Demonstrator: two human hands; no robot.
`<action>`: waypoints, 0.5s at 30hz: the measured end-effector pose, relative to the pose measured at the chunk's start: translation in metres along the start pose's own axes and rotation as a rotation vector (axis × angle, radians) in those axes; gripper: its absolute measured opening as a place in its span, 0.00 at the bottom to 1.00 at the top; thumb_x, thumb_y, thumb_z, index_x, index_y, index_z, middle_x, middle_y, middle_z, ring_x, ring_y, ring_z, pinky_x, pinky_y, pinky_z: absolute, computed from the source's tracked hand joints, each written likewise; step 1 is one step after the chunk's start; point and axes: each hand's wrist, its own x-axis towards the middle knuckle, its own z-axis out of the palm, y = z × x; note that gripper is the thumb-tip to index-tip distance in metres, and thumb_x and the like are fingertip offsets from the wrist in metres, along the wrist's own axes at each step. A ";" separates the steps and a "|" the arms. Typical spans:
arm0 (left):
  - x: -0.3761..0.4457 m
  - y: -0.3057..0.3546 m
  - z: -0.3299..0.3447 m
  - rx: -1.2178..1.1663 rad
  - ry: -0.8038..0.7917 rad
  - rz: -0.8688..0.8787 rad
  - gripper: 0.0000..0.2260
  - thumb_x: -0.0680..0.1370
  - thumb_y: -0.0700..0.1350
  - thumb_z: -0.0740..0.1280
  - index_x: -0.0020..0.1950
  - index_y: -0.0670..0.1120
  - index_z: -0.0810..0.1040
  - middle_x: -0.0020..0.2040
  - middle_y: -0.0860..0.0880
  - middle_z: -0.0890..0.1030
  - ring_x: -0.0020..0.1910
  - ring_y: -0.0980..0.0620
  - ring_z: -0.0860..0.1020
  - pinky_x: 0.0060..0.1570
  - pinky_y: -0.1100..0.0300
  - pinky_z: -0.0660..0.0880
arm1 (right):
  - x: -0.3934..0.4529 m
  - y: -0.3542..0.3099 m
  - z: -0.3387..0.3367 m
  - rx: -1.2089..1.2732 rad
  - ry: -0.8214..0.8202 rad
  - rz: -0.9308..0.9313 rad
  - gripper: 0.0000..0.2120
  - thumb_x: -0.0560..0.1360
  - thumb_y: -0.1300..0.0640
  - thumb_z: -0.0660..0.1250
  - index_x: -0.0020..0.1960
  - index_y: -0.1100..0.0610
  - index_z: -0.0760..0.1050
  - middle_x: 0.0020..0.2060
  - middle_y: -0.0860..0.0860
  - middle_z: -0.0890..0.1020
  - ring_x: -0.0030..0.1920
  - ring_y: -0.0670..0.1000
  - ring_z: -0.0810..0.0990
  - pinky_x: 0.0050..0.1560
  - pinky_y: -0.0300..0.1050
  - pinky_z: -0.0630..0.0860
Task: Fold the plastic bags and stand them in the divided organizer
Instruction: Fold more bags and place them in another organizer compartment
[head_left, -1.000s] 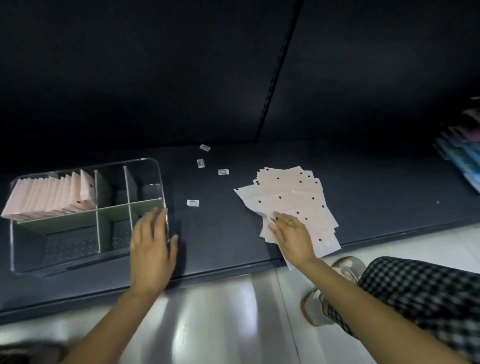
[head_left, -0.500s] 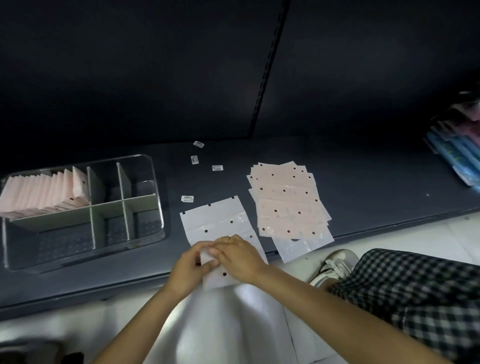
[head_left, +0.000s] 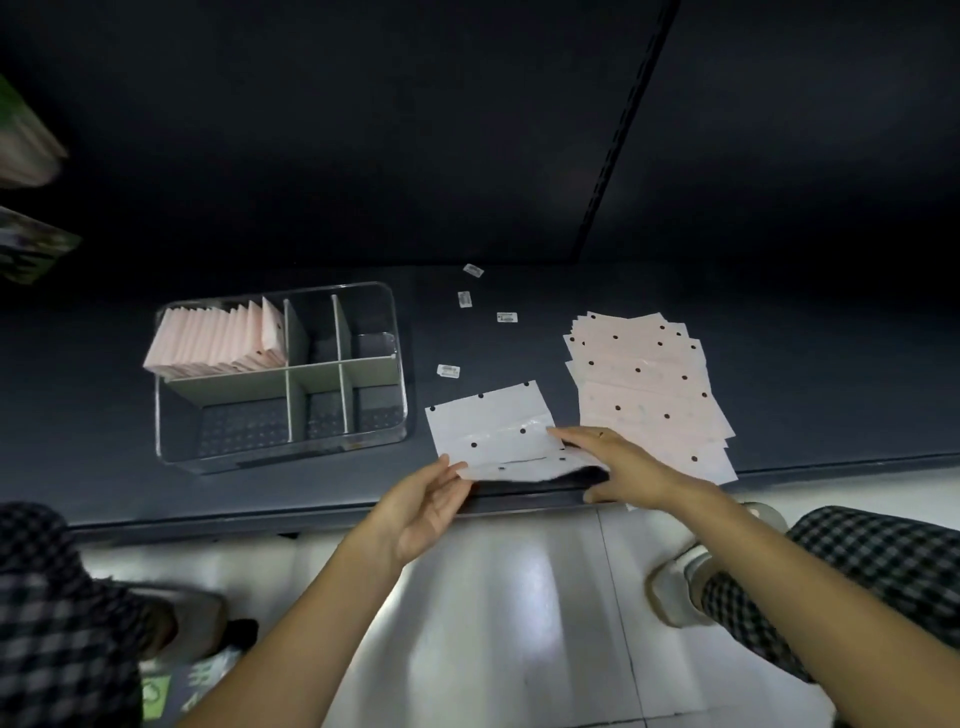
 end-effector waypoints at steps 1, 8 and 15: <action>0.000 0.001 -0.001 -0.053 -0.003 -0.015 0.08 0.79 0.38 0.63 0.45 0.34 0.77 0.41 0.40 0.83 0.35 0.47 0.83 0.33 0.59 0.81 | 0.002 -0.001 0.008 0.002 0.021 -0.012 0.36 0.70 0.63 0.73 0.73 0.49 0.62 0.65 0.42 0.66 0.66 0.43 0.63 0.67 0.34 0.59; 0.008 -0.006 -0.001 0.283 0.240 0.412 0.05 0.81 0.41 0.60 0.52 0.40 0.74 0.40 0.44 0.78 0.36 0.49 0.78 0.33 0.61 0.80 | 0.033 -0.022 0.019 0.533 0.395 0.095 0.09 0.75 0.68 0.63 0.40 0.59 0.77 0.33 0.48 0.77 0.36 0.43 0.74 0.43 0.36 0.68; 0.015 -0.028 -0.014 1.304 0.244 1.262 0.12 0.78 0.38 0.63 0.61 0.45 0.73 0.52 0.51 0.73 0.52 0.51 0.71 0.52 0.64 0.66 | 0.076 -0.030 0.013 0.277 0.266 0.404 0.21 0.79 0.51 0.59 0.30 0.54 0.59 0.28 0.49 0.65 0.34 0.51 0.65 0.31 0.40 0.59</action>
